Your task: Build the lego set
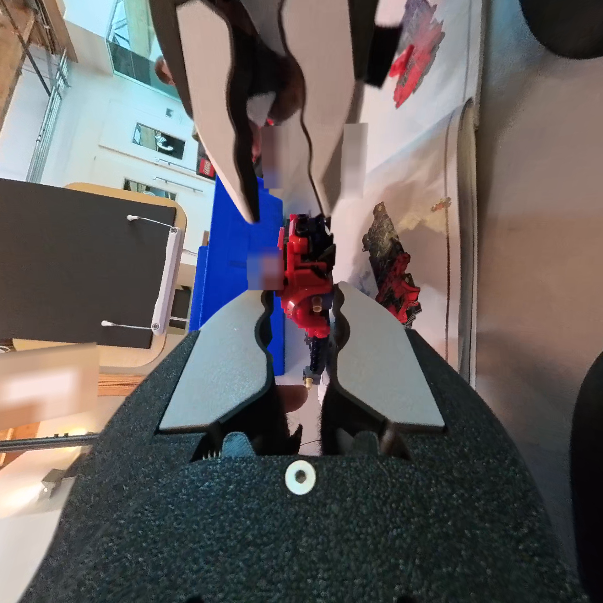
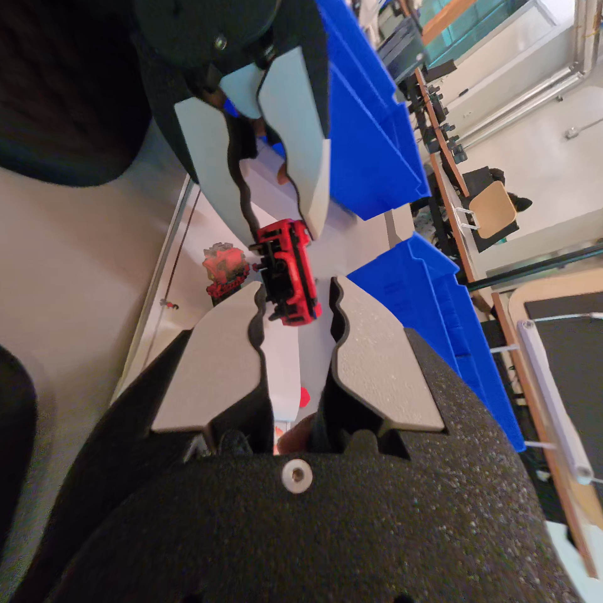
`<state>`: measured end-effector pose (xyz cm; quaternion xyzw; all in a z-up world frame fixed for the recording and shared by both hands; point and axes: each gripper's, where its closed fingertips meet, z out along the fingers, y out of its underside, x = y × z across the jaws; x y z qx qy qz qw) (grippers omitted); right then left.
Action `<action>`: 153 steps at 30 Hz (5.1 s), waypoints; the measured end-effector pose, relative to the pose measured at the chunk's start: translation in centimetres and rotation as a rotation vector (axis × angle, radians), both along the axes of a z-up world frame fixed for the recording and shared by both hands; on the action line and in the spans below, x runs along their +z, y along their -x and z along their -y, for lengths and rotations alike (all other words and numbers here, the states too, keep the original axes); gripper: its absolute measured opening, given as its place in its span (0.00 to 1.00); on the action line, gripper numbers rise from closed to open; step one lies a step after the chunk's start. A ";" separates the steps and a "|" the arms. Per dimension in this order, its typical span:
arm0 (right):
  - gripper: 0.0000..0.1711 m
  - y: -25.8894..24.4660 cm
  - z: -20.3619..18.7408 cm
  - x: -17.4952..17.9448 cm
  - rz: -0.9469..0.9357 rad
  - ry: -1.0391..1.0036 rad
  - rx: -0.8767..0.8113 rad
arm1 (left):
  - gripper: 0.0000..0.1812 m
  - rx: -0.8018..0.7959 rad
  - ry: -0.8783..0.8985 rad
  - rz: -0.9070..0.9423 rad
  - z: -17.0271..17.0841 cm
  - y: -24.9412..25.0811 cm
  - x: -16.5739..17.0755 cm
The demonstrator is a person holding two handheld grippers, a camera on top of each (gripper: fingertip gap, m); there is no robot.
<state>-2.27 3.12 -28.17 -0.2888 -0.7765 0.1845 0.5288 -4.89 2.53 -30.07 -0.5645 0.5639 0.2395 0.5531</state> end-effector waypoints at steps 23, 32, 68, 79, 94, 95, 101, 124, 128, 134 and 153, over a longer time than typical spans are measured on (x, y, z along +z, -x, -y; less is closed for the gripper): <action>0.01 -10.6 -10.5 5.8 -0.500 0.785 -0.364 | 0.19 0.015 -0.021 0.061 0.0 0.4 0.0; 0.07 -7.8 -5.8 2.6 -0.220 0.831 -0.171 | 0.19 0.013 -0.035 -0.015 0.0 0.2 -0.7; 0.10 1.7 2.4 -2.7 0.406 0.552 0.001 | 0.29 0.003 0.225 -0.106 1.6 0.8 -3.5; 0.09 3.0 2.7 -4.7 0.549 0.570 0.011 | 0.27 0.002 0.353 0.251 2.4 0.9 -0.7; 0.07 2.2 2.5 -3.0 0.520 0.619 0.061 | 0.27 0.009 0.354 0.271 2.0 1.2 -0.5; 0.07 2.1 2.6 -3.1 0.534 0.615 0.065 | 0.27 0.009 0.361 0.260 2.1 1.2 -0.7; 0.07 2.3 3.4 -4.1 0.596 0.576 0.079 | 0.25 -0.011 0.372 0.221 2.4 1.0 -1.3; 0.08 2.3 3.3 -4.8 0.613 0.574 0.024 | 0.12 -0.123 0.347 0.032 2.9 -0.8 -3.5; 0.08 1.8 2.9 -4.0 0.561 0.604 0.024 | 0.12 -0.120 0.349 0.020 2.8 -0.7 -3.6; 0.00 2.0 3.2 -4.3 0.529 0.601 0.035 | 0.12 -0.126 0.340 0.012 2.8 -0.7 -3.6; 0.00 2.1 3.4 -4.8 0.583 0.689 0.007 | 0.09 -0.115 0.306 -0.022 2.6 -0.6 -3.6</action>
